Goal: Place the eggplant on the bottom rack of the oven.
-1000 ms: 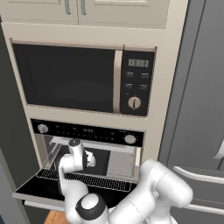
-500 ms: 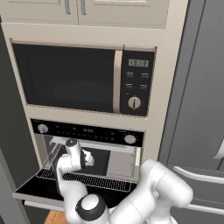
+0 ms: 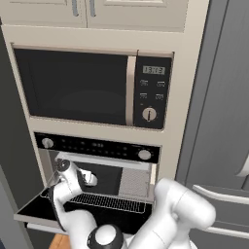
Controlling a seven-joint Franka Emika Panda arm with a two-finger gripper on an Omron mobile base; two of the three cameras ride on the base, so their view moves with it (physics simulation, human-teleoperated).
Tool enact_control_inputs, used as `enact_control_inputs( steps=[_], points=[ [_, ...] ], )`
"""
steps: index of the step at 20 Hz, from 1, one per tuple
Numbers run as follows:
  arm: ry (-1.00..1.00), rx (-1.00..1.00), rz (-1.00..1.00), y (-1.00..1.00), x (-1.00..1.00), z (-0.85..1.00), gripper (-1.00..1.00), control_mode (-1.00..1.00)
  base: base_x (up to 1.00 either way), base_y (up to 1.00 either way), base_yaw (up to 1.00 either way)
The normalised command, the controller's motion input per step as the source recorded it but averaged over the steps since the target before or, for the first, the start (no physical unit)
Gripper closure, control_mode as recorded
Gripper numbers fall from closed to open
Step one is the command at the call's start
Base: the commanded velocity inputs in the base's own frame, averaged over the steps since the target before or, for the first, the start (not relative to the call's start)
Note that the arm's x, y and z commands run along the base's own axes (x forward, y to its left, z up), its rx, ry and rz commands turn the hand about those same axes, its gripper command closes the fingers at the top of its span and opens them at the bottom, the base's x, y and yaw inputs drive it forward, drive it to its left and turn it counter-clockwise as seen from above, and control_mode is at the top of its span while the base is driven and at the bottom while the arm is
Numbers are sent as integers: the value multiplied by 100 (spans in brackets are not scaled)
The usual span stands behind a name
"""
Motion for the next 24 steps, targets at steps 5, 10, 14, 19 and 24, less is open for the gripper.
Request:
enact_control_inputs(
  steps=[5, 10, 14, 19, 24],
  points=[
    [-1, 0, 0, 5, -80, 89, -100, -100, 0, 0, 0],
    [-3, 4, 0, 0, -98, 99, -100, -100, 0, 0, 0],
    [-10, 13, -1, -8, -100, 73, -100, -100, 0, 0, 0],
    [0, 24, -1, -14, -93, 97, -100, -100, 0, 0, 0],
    [0, 19, 0, 0, -74, 100, -100, -100, 0, 0, 0]
  ],
)
